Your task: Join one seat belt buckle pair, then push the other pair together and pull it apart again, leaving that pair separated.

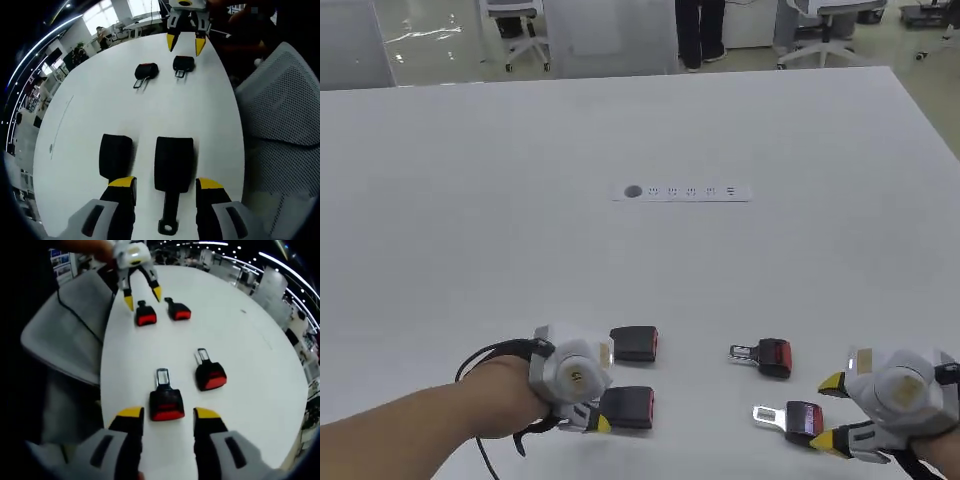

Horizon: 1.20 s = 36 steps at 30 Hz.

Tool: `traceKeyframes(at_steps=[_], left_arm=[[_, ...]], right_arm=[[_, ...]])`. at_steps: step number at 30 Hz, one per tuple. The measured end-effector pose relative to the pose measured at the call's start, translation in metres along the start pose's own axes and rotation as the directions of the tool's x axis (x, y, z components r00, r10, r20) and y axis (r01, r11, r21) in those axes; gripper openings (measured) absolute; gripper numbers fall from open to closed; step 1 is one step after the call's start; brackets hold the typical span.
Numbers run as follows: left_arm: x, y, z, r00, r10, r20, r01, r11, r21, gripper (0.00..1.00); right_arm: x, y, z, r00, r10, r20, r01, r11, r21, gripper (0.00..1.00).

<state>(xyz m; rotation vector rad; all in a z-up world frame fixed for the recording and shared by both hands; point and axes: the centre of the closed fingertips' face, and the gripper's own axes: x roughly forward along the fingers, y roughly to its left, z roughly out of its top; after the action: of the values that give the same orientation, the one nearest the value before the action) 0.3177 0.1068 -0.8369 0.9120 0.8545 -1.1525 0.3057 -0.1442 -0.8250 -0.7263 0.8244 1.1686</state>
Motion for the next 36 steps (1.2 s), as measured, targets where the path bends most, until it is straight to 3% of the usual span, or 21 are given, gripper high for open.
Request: traceKeyframes(at_steps=[5,16,19,28,36], left_arm=[[0.006,0.003,0.001,1.0000,0.004,-0.004,-0.004,1.000,0.007,0.51],[0.017,-0.006,-0.002,0.9963,-0.077,-0.039,0.078,0.996,0.039,0.41],[0.021,-0.012,-0.002,0.9927,-0.111,-0.046,0.113,0.993,0.039,0.34],[0.021,-0.011,-0.001,0.9919,-0.115,-0.053,0.119,0.990,0.082,0.33],[0.021,-0.010,-0.001,0.9926,-0.112,-0.045,0.115,0.991,0.061,0.33]], right_arm=[[0.007,0.001,-0.005,0.9995,0.024,-0.018,-0.025,1.000,-0.012,0.40],[0.022,-0.002,-0.007,0.9966,0.073,-0.039,-0.074,0.997,-0.023,0.38],[0.024,-0.002,-0.007,0.9949,0.090,-0.046,-0.091,0.996,-0.023,0.34],[0.025,-0.002,-0.009,0.9916,0.112,-0.065,-0.116,0.991,-0.065,0.33],[0.026,-0.002,-0.009,0.9888,0.123,-0.084,-0.132,0.985,-0.108,0.32]])
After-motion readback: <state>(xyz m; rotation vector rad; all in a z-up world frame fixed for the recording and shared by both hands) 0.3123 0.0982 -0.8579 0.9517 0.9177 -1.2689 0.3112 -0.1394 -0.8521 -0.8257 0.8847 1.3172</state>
